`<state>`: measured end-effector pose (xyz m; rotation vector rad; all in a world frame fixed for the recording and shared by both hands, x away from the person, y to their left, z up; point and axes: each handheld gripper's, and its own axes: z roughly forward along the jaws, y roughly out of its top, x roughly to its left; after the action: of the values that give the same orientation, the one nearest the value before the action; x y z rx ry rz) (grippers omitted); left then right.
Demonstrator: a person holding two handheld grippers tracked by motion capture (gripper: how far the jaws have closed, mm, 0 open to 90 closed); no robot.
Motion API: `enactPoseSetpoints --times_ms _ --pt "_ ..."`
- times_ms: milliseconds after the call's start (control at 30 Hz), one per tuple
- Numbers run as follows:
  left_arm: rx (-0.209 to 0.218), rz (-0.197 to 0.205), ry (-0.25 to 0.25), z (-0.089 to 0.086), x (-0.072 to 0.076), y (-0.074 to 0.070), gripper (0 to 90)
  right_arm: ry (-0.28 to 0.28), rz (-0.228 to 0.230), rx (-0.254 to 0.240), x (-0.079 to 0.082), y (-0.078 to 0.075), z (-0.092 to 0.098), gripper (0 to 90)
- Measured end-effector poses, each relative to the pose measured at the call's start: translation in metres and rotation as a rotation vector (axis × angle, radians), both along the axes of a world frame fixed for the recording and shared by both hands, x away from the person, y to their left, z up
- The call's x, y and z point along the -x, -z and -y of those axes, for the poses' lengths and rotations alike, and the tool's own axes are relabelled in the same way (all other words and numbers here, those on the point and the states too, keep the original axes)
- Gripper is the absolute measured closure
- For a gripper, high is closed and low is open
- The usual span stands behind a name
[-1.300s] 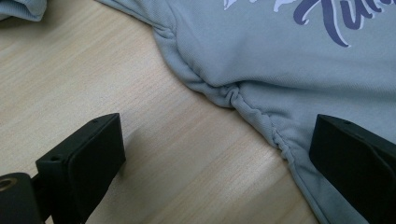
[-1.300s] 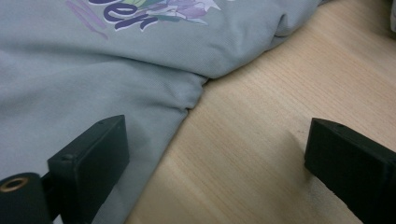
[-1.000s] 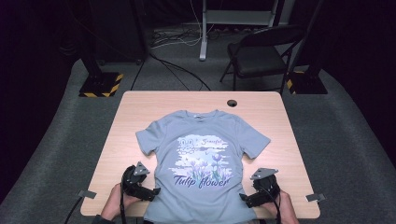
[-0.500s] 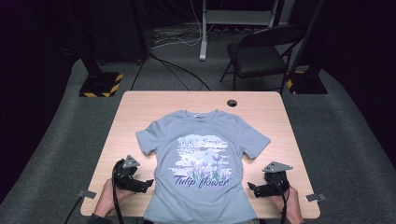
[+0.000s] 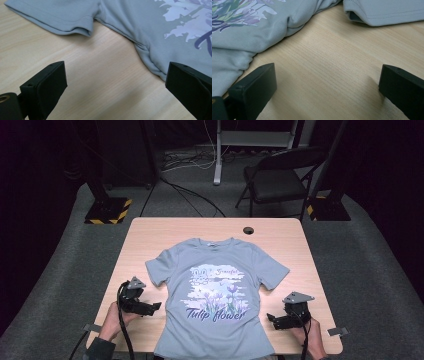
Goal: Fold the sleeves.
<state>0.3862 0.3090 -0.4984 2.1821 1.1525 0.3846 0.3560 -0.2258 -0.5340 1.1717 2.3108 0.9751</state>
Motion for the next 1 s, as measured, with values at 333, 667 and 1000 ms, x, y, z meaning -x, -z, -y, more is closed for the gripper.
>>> enactPoseSetpoints --times_ms 333,667,1000 --pt "-0.013 0.002 -0.003 -0.005 -0.019 -0.006 3.3 -0.004 0.005 -0.004 -0.002 0.001 0.002 0.0" --pt "-0.024 -0.011 -0.01 -0.009 -0.037 -0.007 3.9 -0.003 0.006 -0.003 -0.003 0.001 0.001 0.0" --pt "-0.02 -0.02 -0.023 -0.016 -0.057 -0.01 4.7 -0.003 0.005 -0.004 -0.003 0.001 0.002 0.0"
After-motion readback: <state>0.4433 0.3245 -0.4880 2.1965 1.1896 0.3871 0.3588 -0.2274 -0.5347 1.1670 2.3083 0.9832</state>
